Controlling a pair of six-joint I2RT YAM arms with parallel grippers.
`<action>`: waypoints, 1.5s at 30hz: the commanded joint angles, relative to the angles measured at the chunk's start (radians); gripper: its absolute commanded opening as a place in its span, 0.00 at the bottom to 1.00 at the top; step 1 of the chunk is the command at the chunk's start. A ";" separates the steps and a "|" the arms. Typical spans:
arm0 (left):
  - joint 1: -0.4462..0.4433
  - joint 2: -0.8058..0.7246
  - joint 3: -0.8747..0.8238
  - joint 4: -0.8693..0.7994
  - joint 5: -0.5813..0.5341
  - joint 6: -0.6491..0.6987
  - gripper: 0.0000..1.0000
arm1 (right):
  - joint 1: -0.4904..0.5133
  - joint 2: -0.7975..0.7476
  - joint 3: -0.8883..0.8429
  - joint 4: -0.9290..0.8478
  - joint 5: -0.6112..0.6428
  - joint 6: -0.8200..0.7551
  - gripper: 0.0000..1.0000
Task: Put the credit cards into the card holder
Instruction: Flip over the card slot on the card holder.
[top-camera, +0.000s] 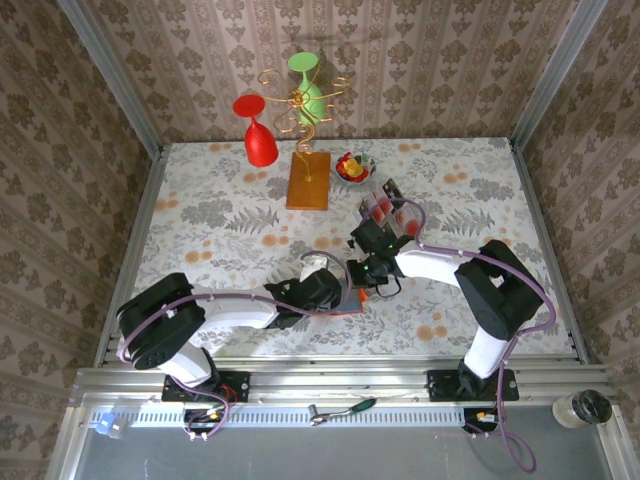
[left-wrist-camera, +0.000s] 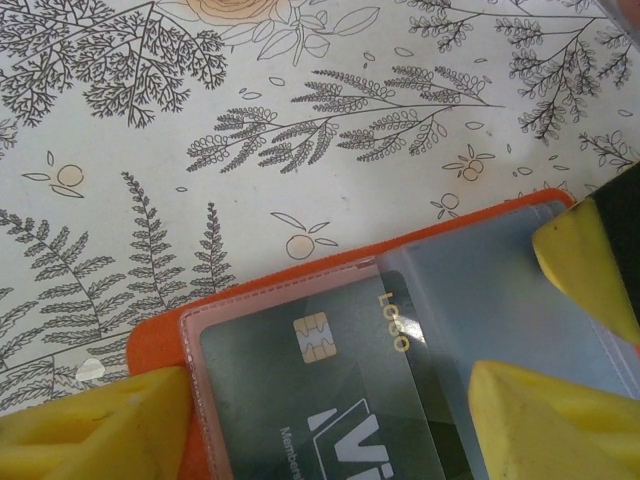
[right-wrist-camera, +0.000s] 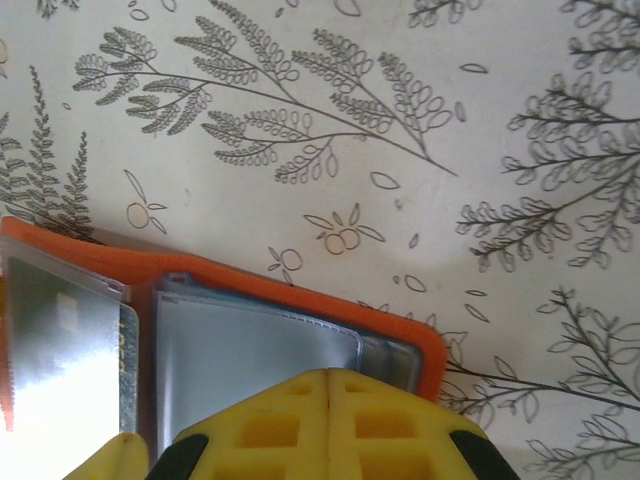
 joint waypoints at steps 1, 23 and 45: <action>-0.015 -0.014 0.003 -0.048 -0.018 0.016 0.74 | 0.020 0.015 -0.022 0.006 -0.020 0.012 0.00; -0.036 -0.012 0.060 -0.122 -0.066 0.000 0.73 | 0.028 0.018 -0.042 0.041 -0.018 0.048 0.00; -0.035 0.052 -0.013 -0.080 -0.064 -0.024 0.70 | 0.000 -0.084 -0.028 0.001 -0.008 0.057 0.34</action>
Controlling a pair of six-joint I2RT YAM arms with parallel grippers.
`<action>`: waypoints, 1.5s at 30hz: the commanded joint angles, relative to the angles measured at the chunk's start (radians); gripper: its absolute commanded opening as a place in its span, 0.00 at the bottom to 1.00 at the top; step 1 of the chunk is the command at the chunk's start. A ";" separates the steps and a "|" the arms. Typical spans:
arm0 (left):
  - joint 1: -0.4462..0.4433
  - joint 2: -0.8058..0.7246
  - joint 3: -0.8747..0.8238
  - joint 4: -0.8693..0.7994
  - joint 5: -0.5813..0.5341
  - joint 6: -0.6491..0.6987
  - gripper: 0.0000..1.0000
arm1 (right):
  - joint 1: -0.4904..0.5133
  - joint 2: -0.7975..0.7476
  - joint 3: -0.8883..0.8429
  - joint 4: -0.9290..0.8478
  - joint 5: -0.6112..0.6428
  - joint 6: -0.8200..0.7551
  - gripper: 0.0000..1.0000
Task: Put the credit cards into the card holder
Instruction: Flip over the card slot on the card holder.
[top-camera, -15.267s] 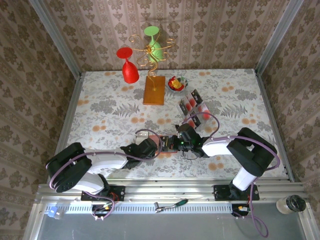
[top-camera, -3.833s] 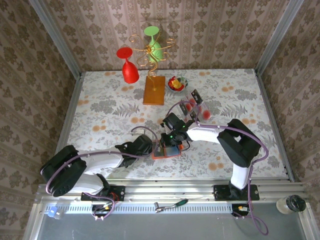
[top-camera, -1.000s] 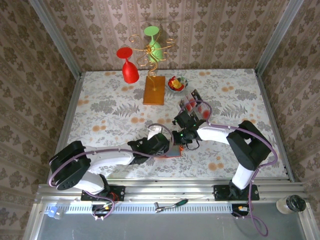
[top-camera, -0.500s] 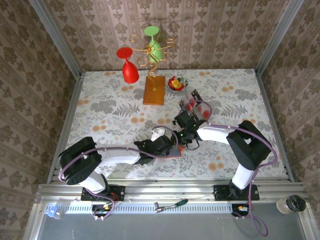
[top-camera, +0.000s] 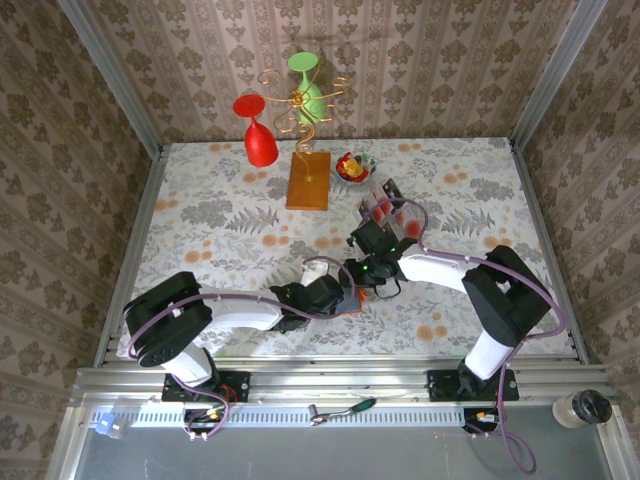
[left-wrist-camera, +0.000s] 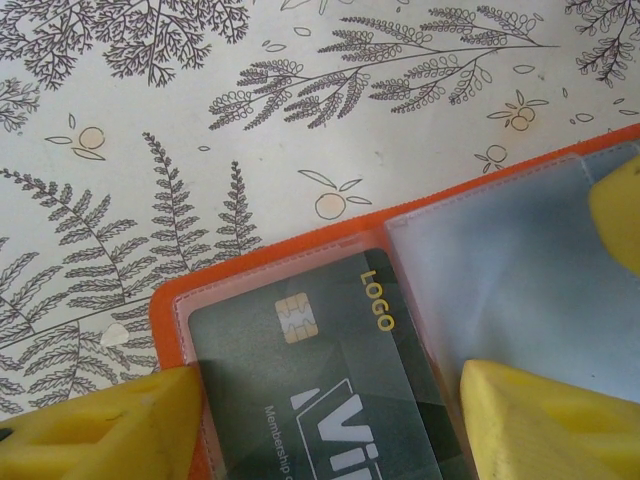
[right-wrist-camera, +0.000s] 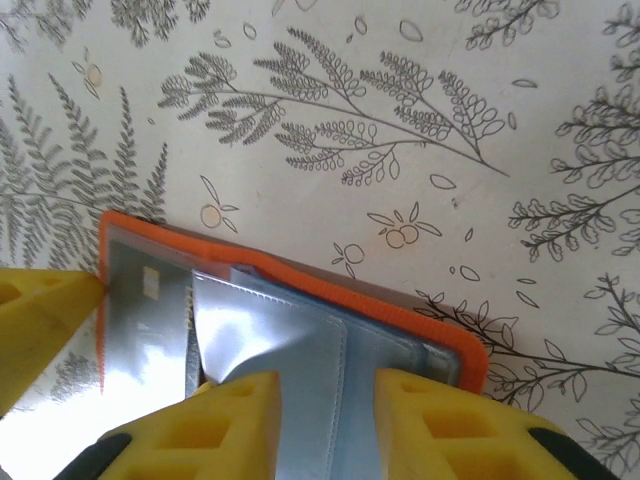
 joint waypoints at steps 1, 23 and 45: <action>-0.006 0.017 -0.022 -0.022 -0.007 -0.018 0.70 | -0.007 -0.022 -0.004 -0.036 -0.001 0.005 0.35; -0.006 0.000 -0.026 -0.012 -0.005 -0.018 0.70 | -0.006 0.039 -0.023 0.059 -0.152 0.037 0.27; 0.155 -0.507 -0.182 -0.123 -0.028 0.003 0.74 | 0.090 -0.009 0.055 0.072 -0.244 0.149 0.69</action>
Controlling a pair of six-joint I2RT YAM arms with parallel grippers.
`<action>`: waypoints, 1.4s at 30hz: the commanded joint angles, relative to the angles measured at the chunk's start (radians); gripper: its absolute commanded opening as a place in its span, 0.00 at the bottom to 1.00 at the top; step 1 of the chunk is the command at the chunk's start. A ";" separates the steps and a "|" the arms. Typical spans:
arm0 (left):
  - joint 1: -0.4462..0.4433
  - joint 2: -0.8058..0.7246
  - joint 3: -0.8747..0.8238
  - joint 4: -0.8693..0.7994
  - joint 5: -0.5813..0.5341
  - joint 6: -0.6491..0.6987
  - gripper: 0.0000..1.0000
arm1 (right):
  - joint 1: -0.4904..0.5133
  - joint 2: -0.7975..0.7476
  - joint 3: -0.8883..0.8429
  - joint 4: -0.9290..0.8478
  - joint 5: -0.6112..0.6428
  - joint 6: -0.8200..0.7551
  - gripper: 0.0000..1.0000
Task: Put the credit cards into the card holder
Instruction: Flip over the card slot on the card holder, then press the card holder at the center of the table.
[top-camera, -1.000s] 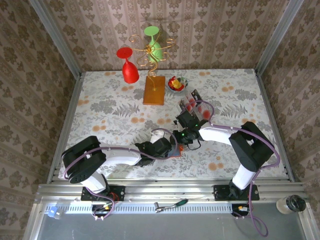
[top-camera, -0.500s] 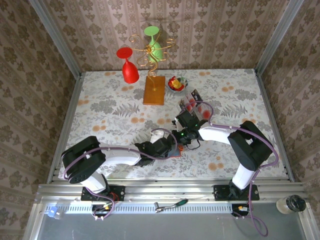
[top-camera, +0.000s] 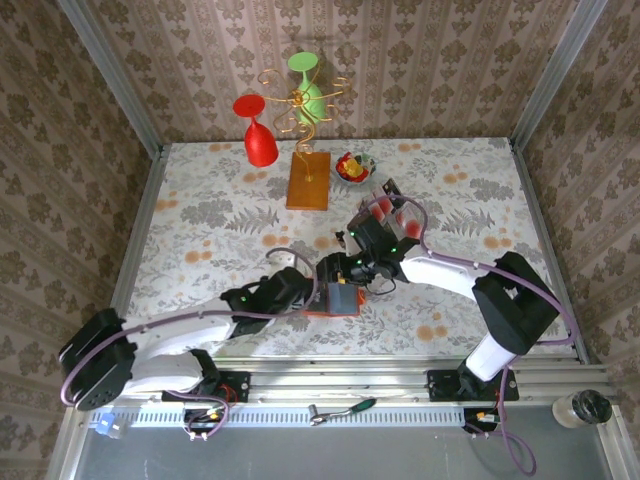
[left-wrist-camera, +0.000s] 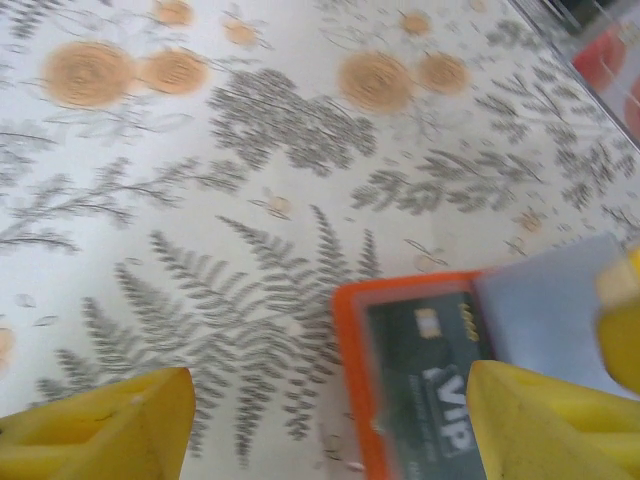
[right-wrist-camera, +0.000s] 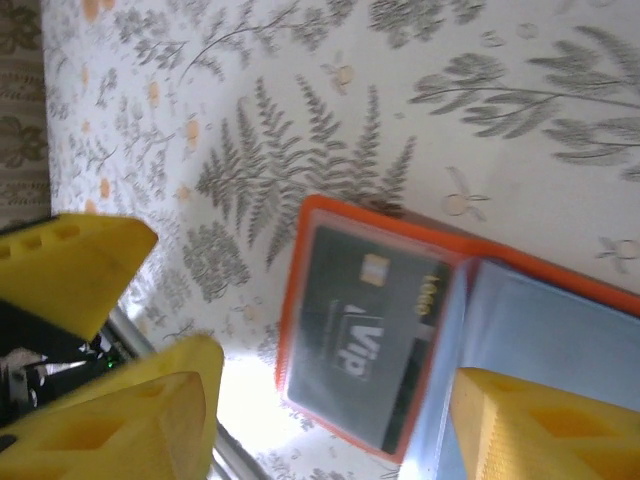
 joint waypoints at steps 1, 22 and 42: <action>0.044 -0.088 -0.040 -0.041 -0.029 -0.013 0.74 | 0.045 0.053 0.040 -0.033 -0.029 0.017 0.69; 0.080 -0.221 -0.148 -0.036 0.051 -0.017 0.74 | 0.075 0.191 0.081 0.031 0.017 0.089 0.68; 0.009 -0.040 -0.117 0.080 0.050 -0.010 0.74 | 0.030 0.148 0.025 0.053 0.046 0.097 0.18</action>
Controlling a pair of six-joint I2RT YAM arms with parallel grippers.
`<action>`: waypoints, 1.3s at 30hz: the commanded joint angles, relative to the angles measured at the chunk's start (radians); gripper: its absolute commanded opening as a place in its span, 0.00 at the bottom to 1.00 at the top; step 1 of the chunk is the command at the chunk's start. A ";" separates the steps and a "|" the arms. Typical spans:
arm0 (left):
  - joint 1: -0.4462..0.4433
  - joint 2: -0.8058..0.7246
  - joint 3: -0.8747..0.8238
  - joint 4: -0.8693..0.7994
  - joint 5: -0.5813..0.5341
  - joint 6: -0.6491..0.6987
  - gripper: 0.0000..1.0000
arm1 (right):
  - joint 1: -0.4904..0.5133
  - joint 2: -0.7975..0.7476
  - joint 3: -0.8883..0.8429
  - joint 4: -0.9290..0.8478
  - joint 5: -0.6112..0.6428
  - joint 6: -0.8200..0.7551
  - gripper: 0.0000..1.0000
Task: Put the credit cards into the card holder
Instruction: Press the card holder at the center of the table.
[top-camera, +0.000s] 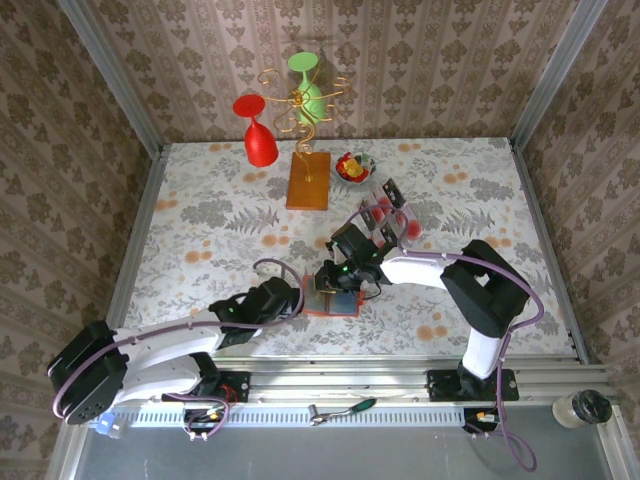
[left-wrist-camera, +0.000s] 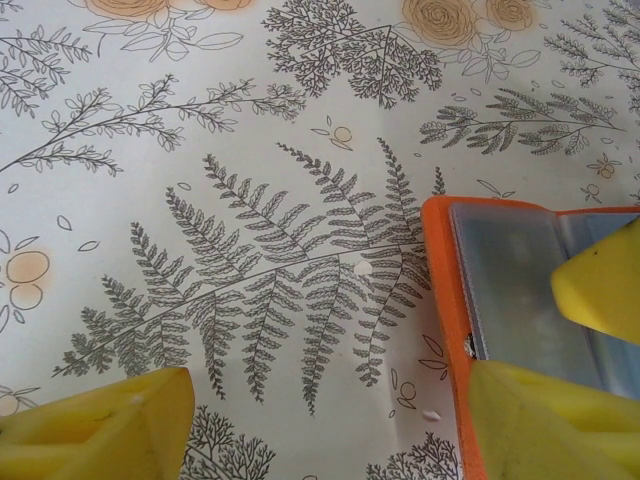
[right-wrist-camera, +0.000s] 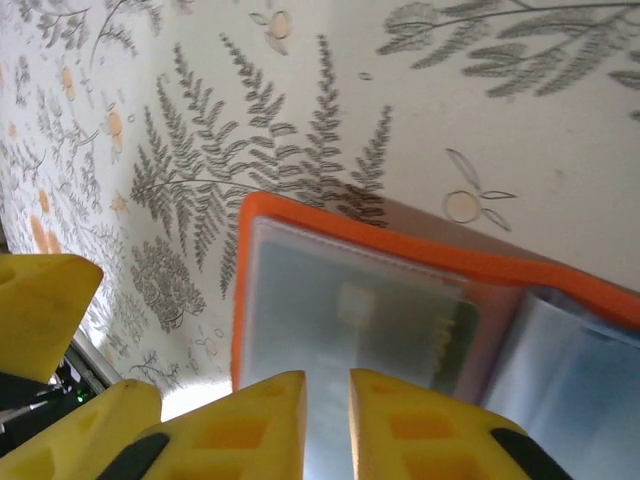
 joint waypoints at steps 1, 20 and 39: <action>-0.008 0.029 0.027 0.022 0.003 0.007 0.74 | -0.006 -0.009 -0.003 -0.011 0.014 -0.012 0.16; -0.020 0.168 0.064 0.056 0.033 0.034 0.75 | -0.008 0.072 0.044 -0.048 0.000 -0.042 0.15; -0.050 0.235 0.060 0.037 -0.012 -0.003 0.74 | -0.035 0.000 0.083 -0.168 0.047 -0.125 0.17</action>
